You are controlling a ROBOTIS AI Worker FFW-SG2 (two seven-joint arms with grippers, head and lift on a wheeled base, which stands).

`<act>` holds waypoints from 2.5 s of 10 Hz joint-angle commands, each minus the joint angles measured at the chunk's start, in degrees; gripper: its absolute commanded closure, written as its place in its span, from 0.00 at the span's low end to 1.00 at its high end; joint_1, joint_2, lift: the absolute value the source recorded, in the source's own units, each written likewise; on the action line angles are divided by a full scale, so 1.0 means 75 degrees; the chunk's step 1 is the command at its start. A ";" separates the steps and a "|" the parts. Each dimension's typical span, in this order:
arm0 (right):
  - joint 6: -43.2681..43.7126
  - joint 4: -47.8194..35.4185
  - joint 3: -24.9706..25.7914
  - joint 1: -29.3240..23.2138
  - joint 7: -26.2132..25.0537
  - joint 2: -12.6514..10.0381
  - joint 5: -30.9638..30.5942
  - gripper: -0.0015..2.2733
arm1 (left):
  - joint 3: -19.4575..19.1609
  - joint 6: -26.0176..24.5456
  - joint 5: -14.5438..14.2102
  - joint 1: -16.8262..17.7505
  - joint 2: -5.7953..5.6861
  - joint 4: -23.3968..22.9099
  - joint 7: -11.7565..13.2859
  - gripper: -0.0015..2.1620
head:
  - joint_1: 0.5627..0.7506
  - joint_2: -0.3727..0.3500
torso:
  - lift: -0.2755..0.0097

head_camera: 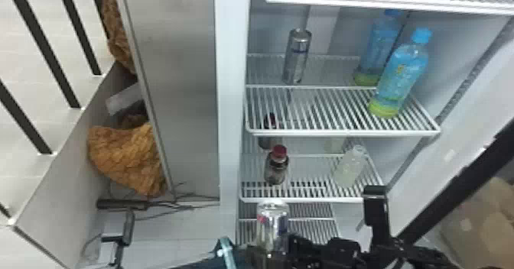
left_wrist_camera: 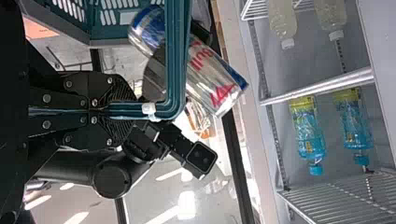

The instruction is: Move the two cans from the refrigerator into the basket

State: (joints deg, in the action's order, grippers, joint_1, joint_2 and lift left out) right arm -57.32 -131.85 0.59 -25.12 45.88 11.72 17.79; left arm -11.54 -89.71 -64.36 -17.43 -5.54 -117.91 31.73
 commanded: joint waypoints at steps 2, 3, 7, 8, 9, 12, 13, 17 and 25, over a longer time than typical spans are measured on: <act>-0.0588 0.0190 -0.0109 0.0256 0.0398 0.0089 -0.0239 0.47 | 0.0015 -0.0042 -0.0010 0.0019 0.0000 0.0000 0.0000 0.55 | 0.70 0.39 | 0.84; -0.0682 0.0284 -0.0170 0.0350 0.0492 0.0101 -0.0254 0.40 | 0.0030 -0.0042 0.0005 0.0019 -0.0012 0.0000 0.0000 0.55 | 0.70 0.39 | 0.84; -0.0588 0.0321 -0.0109 0.0369 0.0516 0.0101 -0.0254 0.05 | 0.0030 -0.0042 0.0005 0.0037 -0.0024 0.0000 0.0000 0.55 | 0.70 0.39 | 0.84; -0.0400 0.0321 -0.0079 0.0369 0.0504 0.0101 -0.0239 0.05 | 0.0046 -0.0042 -0.0010 0.0037 -0.0024 0.0000 0.0000 0.55 | 0.70 0.39 | 0.84; -0.0157 0.0321 -0.0018 0.0350 0.0481 0.0089 -0.0193 0.05 | 0.0046 -0.0042 -0.0010 0.0037 -0.0024 0.0000 0.0000 0.55 | 0.70 0.38 | 0.84; 0.0050 0.0096 0.0165 0.0294 0.0352 0.0066 -0.0193 0.05 | 0.0046 -0.0042 -0.0010 0.0019 -0.0035 0.0000 0.0000 0.55 | 0.70 0.36 | 0.84; 0.0106 0.0021 0.0226 0.0275 0.0305 0.0043 -0.0102 0.05 | 0.0046 -0.0042 -0.0010 0.0019 -0.0024 0.0000 0.0000 0.55 | 0.70 0.36 | 0.84; 0.0987 -0.0035 0.0454 0.0181 -0.0047 -0.0039 0.0401 0.06 | 0.0030 -0.0042 -0.0026 0.0000 -0.0024 0.0000 0.0000 0.55 | 0.70 0.35 | 0.84; 0.3368 -0.0110 0.1109 0.0388 -0.1535 -0.0438 0.0066 0.06 | 0.0030 -0.0042 -0.0056 -0.0019 -0.0012 0.0000 0.0000 0.55 | 0.70 0.25 | 0.84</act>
State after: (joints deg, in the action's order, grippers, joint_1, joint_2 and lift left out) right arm -33.18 -133.02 8.46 -22.45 34.36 8.72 18.60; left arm -11.34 -89.72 -64.78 -17.57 -5.65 -117.91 31.73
